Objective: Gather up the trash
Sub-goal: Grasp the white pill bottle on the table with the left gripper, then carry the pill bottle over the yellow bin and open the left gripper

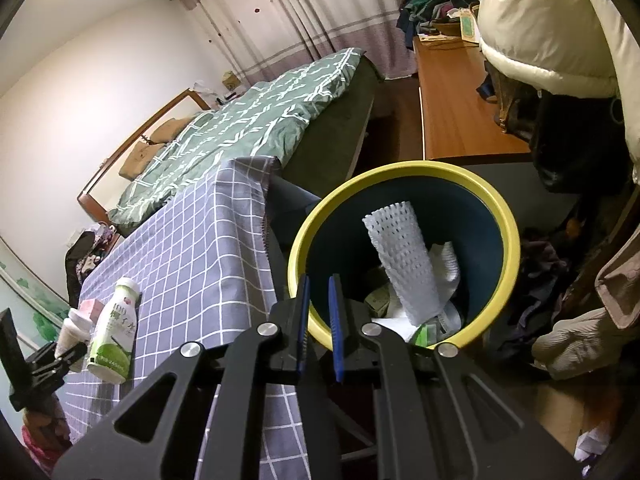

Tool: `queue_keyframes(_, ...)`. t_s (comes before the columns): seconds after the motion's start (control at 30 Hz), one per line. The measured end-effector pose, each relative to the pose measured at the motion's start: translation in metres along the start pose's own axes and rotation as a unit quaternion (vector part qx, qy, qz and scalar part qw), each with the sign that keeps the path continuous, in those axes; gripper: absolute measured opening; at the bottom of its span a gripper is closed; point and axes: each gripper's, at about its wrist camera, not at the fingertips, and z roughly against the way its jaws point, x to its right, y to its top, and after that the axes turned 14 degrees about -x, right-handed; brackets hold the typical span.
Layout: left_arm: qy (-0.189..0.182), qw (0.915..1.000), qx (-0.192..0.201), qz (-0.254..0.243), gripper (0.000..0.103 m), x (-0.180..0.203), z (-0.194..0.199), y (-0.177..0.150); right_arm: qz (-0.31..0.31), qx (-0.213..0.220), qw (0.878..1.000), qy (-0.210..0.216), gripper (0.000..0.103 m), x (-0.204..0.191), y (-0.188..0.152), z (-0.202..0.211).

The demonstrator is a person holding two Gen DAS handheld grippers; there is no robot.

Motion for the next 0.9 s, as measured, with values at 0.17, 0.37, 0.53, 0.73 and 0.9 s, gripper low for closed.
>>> queue_keyframes(0.17,-0.014,0.9998,0.012,-0.010,0.047,0.025,0.023,0.015,-0.002,0.013,1.000,0.009,0.010,0.007,-0.005,0.010)
queue_keyframes(0.37,-0.053,0.9978,0.014,-0.037,0.047,0.071,0.018,0.051,-0.007,0.032,0.999,-0.005,0.010,0.020,-0.010,0.022)
queue_keyframes(0.53,-0.088,0.9928,0.002,-0.081,0.047,0.133,-0.006,0.089,-0.010,0.050,0.998,-0.031,0.010,0.035,-0.015,0.037)
queue_keyframes(0.73,-0.110,0.9861,-0.031,-0.121,0.047,0.205,-0.055,0.134,-0.021,0.061,0.997,-0.053,0.010,0.058,-0.023,0.048)
queue_keyframes(0.9,-0.115,0.9821,-0.055,-0.139,0.047,0.257,-0.095,0.159,-0.027,0.062,0.996,-0.062,0.010,0.069,-0.028,0.052)
